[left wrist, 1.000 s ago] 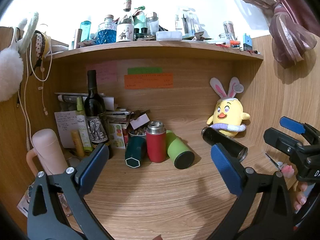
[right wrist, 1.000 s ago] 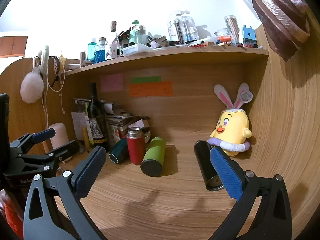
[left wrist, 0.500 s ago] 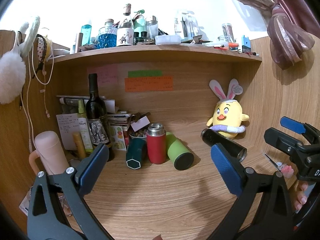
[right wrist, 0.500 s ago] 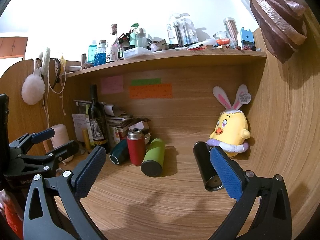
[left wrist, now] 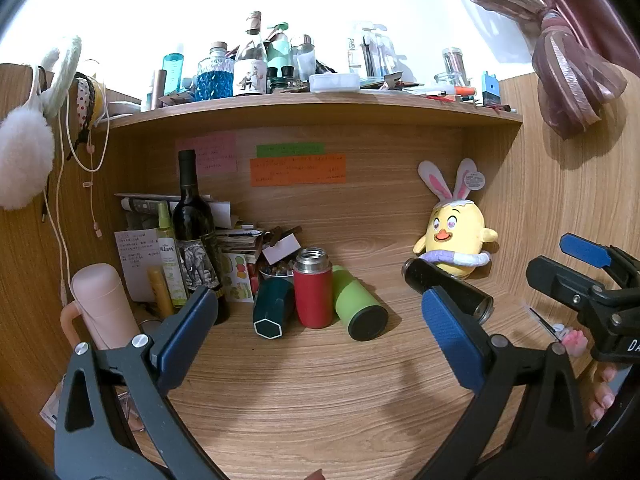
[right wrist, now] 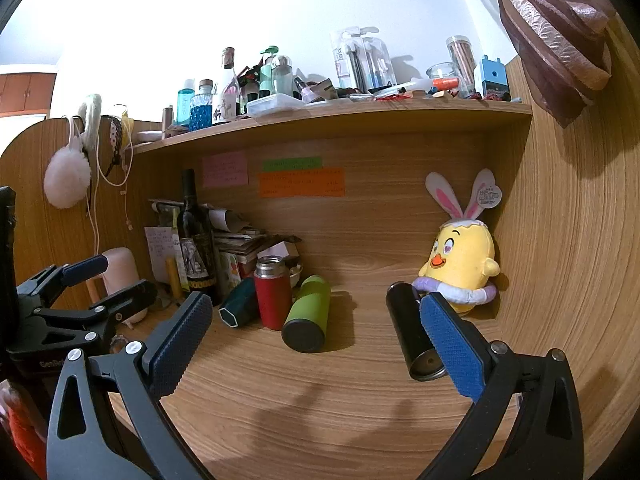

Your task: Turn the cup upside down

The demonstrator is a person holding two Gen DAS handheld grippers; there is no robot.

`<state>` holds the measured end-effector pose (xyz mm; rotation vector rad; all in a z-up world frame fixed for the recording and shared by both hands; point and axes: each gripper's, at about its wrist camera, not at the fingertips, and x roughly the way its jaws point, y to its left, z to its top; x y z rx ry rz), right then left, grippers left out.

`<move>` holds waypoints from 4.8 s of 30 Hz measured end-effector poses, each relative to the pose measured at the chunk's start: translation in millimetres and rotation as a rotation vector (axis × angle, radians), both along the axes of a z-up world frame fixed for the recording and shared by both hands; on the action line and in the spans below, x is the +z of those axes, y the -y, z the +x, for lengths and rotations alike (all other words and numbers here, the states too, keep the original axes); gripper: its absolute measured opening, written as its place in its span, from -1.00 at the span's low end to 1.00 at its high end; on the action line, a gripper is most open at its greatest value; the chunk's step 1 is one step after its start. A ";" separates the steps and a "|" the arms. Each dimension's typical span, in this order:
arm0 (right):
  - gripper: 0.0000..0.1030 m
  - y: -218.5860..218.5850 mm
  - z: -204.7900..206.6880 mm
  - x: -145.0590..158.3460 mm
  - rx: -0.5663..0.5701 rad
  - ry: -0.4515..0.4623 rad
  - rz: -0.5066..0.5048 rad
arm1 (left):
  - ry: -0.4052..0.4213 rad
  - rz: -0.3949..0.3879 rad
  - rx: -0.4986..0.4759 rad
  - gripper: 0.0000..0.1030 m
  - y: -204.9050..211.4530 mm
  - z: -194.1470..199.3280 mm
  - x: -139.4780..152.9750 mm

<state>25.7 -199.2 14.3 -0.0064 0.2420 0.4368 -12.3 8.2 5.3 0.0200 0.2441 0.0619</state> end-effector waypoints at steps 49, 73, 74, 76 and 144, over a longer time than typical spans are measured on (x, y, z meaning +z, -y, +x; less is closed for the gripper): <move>0.38 41.6 226.0 -128.6 -0.104 -0.620 -0.198 | -0.389 -0.025 -0.165 1.00 21.6 130.9 -102.2; 0.19 13.0 148.0 -91.6 -0.057 -0.436 -0.286 | -0.314 -0.011 -0.145 1.00 20.2 115.0 -98.1; 0.19 12.6 141.9 -88.7 -0.049 -0.428 -0.289 | -0.312 -0.011 -0.150 1.00 20.5 113.4 -97.8; 0.19 11.2 131.0 -83.2 -0.033 -0.412 -0.294 | -0.302 -0.016 -0.178 1.00 21.8 109.9 -96.7; 0.44 -34.5 76.1 -0.4 0.341 -0.244 -0.177 | -0.326 -0.126 -0.565 0.39 48.0 111.0 -72.4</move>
